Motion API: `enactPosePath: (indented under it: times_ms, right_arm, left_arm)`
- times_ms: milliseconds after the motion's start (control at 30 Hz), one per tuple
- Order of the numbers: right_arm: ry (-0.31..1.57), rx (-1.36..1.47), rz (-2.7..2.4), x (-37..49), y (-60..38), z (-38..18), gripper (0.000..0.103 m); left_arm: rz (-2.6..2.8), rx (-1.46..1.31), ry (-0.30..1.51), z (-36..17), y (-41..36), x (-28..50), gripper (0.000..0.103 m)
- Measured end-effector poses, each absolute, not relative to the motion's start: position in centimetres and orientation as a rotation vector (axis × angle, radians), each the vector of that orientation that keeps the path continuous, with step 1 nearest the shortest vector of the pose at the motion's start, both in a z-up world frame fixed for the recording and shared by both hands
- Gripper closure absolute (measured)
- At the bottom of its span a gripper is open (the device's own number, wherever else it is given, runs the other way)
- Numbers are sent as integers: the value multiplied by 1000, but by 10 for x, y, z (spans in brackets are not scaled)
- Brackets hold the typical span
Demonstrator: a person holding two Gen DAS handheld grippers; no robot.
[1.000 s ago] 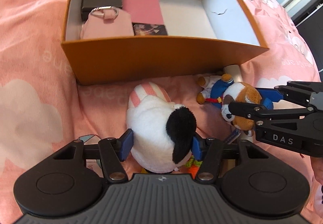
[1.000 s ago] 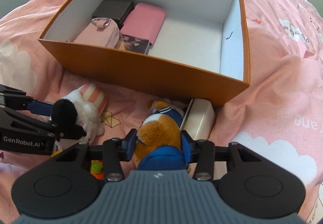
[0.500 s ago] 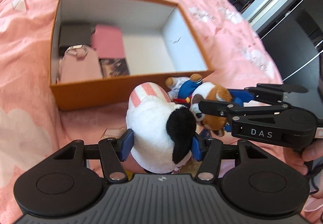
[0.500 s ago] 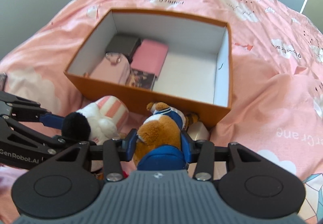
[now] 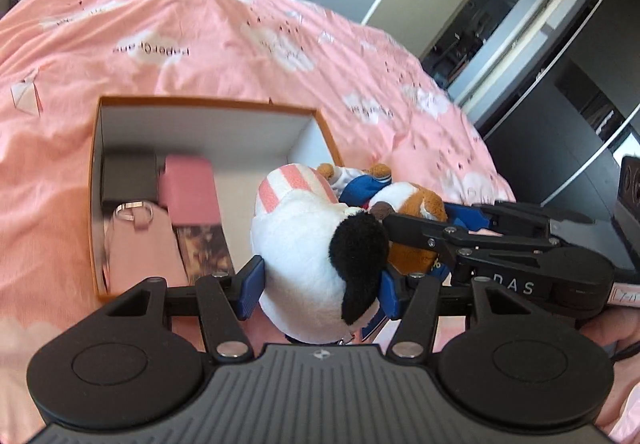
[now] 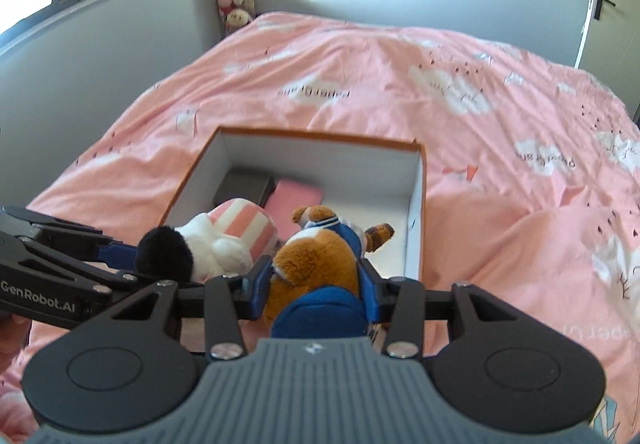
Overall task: Organize objects
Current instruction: 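Lift both plushes and carry them over the orange box, then lower both plushes into the box beside the pink cases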
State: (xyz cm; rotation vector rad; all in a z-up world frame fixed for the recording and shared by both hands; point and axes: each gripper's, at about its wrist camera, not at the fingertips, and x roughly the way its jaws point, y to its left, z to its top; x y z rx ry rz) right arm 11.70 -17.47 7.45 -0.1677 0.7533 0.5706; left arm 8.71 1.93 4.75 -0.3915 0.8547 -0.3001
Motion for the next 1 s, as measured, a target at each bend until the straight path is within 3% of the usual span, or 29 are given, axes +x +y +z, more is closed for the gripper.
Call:
enactPosePath:
  times_ms: [333, 1000]
  right_arm:
    - [759, -37, 520, 173, -172, 62, 56]
    - [929, -14, 463, 231, -155, -22, 56]
  left_arm:
    - [-261, -494, 850, 28, 42, 145, 38]
    - [-247, -605, 1068, -65, 41, 198, 38]
